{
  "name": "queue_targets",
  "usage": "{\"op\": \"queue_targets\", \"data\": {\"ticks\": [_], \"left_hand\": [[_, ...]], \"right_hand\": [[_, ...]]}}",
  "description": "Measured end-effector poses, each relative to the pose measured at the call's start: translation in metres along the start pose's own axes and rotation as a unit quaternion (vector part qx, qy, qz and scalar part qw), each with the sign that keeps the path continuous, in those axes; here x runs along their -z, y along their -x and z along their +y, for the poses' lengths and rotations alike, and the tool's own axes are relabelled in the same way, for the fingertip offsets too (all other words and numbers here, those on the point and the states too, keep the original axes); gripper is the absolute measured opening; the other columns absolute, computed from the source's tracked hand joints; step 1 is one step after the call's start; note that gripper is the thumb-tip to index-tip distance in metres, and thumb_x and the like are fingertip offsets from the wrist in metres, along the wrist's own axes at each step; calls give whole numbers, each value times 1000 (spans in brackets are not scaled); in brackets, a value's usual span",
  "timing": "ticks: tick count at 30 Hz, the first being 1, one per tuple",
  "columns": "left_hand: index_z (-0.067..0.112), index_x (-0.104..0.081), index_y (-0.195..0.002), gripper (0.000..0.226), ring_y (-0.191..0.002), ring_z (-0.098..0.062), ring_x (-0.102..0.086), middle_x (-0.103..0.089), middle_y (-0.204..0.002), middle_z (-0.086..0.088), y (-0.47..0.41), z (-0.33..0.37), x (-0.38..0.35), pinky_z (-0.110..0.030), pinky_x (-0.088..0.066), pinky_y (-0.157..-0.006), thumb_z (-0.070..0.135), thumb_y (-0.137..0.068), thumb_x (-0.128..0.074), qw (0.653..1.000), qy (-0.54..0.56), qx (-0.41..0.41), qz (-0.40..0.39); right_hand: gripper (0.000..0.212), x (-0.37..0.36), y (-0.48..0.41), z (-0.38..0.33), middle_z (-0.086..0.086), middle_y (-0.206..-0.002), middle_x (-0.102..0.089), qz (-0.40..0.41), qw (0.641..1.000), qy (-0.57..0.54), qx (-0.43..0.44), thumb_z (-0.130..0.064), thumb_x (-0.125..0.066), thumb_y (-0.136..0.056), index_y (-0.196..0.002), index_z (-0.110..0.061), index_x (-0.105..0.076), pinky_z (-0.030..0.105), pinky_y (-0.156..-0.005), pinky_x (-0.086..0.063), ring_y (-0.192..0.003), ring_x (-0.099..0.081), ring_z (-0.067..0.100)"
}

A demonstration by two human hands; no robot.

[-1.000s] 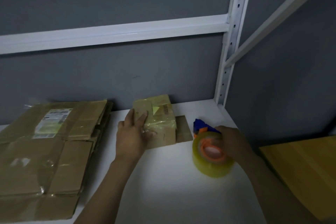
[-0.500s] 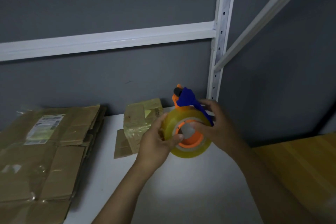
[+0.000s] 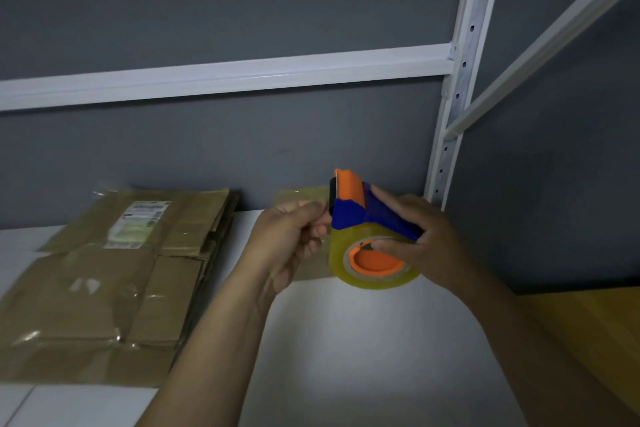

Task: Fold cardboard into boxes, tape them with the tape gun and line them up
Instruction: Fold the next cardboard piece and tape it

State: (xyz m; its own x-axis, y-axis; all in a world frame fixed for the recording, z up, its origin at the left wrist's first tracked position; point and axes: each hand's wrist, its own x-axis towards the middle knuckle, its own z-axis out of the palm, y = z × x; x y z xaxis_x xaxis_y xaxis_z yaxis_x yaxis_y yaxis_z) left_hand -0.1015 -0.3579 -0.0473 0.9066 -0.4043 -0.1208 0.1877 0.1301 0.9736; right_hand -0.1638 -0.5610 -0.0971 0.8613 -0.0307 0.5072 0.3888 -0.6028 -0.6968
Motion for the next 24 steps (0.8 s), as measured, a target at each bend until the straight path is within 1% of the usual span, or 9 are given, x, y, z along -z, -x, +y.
{"op": "queue_targets", "data": {"ticks": [2,4,6,10,13,15,17,20,24], "left_hand": [[6,-61,-72,22,-46,-8,-45,-62,-55,-1,-3,-1,6,-17,-37,-42,9,-93,-56,1000,-12,-9,25],[6,-62,-69,23,-44,-7,-44,-64,-56,-1,-5,-2,13,-17,-37,-43,7,-91,-58,997,-43,-19,59],[8,-63,-71,19,-45,-8,-44,-65,-57,0,-6,-3,21,-19,-39,-47,8,-90,-61,994,-66,-12,88],[8,-67,-74,15,-51,-11,-44,-65,-58,-2,-8,-11,32,-25,-42,-57,9,-89,-63,988,-86,-13,126],[8,-68,-69,19,-53,-14,-46,-64,-60,-5,-12,-10,38,-28,-43,-60,9,-87,-63,981,-109,-23,158],[6,-67,-68,17,-52,-15,-46,-63,-61,-6,-17,-7,50,-27,-40,-56,6,-85,-63,972,-100,-36,209],[5,-66,-71,14,-52,-15,-45,-63,-61,-7,-22,-7,65,-25,-37,-53,5,-85,-63,965,-95,-36,241],[6,-66,-64,22,-59,-19,-47,-62,-62,-6,-27,-21,74,-28,-40,-60,7,-86,-62,969,-146,-20,200],[8,-67,-61,30,-56,-17,-48,-62,-52,0,-36,-38,75,-29,-42,-61,19,-89,-66,964,-151,-22,216]], "right_hand": [[69,0,-1,0,-7,-111,-54,-13,1000,23,0,-48,-70,-72,-128,-66,-34,12,-80,-46,-102,-52,2],[68,3,-3,2,-8,-114,-54,-36,998,58,4,-46,-71,-71,-122,-72,-34,17,-82,-47,-104,-51,2],[68,8,-7,3,-13,-110,-52,-53,994,91,5,-46,-72,-70,-118,-75,-34,16,-79,-46,-101,-50,1],[71,17,-23,2,-13,-104,-47,-86,982,166,12,-43,-77,-74,-123,-63,-29,5,-72,-36,-91,-49,-2],[71,16,-32,-2,-15,-106,-44,-122,973,194,9,-41,-74,-79,-129,-57,-27,5,-71,-35,-93,-47,1],[71,19,-36,0,-18,-104,-42,-123,970,208,5,-40,-74,-79,-133,-52,-28,5,-70,-34,-94,-45,1],[73,27,-39,5,-12,-108,-45,-116,961,251,3,-41,-74,-80,-138,-46,-31,6,-71,-33,-97,-42,2],[72,35,-44,10,-3,-123,-45,-151,929,339,-3,-42,-68,-84,-145,-36,-32,9,-72,-32,-108,-39,4],[72,33,-53,10,-1,-127,-45,-178,919,351,-17,-43,-66,-85,-146,-36,-28,14,-79,-39,-119,-45,14]]}}
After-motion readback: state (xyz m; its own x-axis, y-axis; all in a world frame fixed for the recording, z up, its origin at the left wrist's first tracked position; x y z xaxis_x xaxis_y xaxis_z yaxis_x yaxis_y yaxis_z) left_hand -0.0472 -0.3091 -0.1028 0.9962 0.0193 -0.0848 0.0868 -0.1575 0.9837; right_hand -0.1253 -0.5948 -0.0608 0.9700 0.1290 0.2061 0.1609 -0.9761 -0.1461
